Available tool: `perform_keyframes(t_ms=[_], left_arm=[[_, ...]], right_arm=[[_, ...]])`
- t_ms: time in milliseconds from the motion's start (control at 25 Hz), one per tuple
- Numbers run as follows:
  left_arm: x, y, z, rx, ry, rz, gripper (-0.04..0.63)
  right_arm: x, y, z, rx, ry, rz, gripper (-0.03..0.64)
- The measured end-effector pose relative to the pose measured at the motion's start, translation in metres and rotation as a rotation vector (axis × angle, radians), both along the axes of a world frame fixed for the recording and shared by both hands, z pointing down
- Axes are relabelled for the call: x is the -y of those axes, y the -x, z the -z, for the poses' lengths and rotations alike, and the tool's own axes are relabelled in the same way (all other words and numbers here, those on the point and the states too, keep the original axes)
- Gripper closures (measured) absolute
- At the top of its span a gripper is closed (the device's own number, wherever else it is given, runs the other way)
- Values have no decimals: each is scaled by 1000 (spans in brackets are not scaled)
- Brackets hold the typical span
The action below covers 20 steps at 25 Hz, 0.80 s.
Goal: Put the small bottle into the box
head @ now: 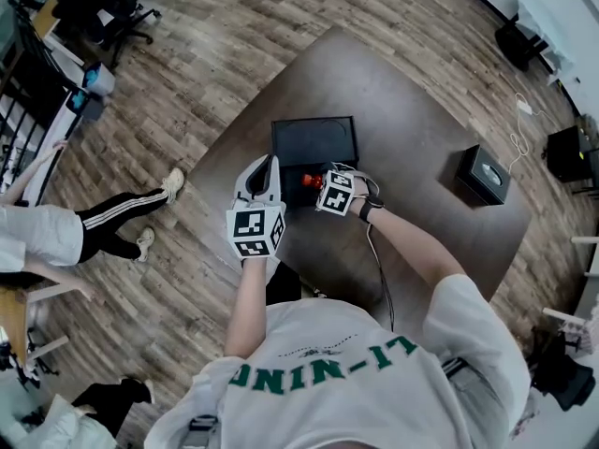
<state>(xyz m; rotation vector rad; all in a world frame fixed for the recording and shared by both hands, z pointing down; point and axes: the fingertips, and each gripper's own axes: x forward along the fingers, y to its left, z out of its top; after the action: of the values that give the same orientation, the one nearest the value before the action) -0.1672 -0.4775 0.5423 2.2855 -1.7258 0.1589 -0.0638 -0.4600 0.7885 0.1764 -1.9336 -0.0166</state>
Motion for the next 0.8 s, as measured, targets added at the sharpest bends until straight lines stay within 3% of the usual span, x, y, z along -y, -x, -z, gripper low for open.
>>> perform_keyframes(t_ms=[240,320,520,800], left_arm=[[-3,10,-4,0,10,14,583],[-5,14,-6,-1,15,19,583],[-14,17,-7,-4,19,29,583],[-25,13,3,-4,2,22,583]], right_arm=[[-4,5,-17,-30,30,-20,382],[-3,6,-18,-21,37,-57,380],[-9,6,-14,10,80,-101,305],[-16,3,1,83,110,-181,305]])
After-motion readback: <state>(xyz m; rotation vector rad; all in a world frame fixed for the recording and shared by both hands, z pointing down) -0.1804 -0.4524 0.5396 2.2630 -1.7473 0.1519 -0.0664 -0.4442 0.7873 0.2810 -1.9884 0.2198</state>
